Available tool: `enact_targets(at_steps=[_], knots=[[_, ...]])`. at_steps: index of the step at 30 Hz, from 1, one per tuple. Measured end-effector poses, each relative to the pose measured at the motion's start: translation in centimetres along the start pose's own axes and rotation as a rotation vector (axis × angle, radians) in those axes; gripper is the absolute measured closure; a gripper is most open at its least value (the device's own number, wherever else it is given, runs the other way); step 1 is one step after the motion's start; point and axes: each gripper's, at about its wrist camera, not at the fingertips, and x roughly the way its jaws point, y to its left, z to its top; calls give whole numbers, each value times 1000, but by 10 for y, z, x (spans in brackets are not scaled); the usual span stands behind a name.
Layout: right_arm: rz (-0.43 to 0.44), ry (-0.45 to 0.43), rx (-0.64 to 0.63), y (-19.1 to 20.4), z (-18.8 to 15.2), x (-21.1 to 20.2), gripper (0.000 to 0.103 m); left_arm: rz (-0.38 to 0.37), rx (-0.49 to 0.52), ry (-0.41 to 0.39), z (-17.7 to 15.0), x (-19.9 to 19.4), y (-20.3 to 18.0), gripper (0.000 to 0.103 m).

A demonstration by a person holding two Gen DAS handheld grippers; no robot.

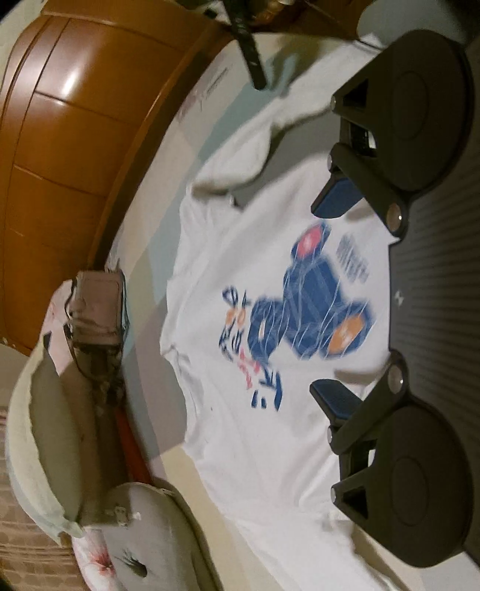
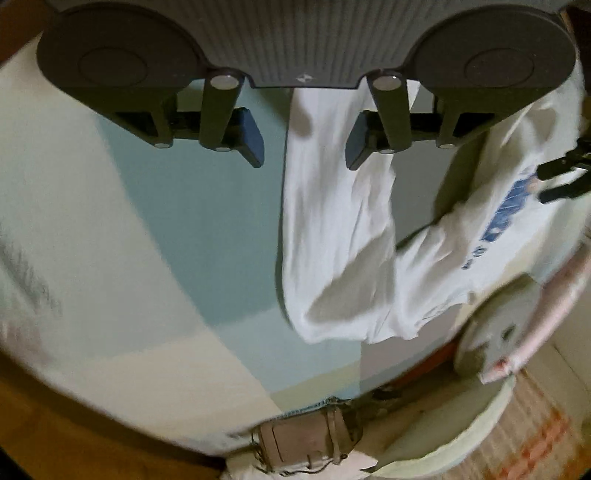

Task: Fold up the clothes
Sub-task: 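Grasp the sleeve with the right gripper and pull it outward along the bed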

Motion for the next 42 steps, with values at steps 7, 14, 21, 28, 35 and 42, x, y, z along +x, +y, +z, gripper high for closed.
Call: enact_targets(at_steps=[7,14,21,28,35,42], knots=[[127,42,86,-20,-41,-3,51,-29,-40,-17,-11,-31,-41,9],[271,36,172,-35,-32,19,52,-91,-42,-13,-8,-36,-81,9],[354,34,207,-36,-53,14,53,-115,-19,-16,-8,-41,-102,9],[220,43,91,-15,-67,9,100,-114,-13,0,-5,-32,-113,9],[7,14,-101,-18,-17,-19,100,-119,-8,7,-6,-29,-117,9],[-275,28,-238,-43,47,-28,100,-108,-22,19,-6,-22,-114,9]])
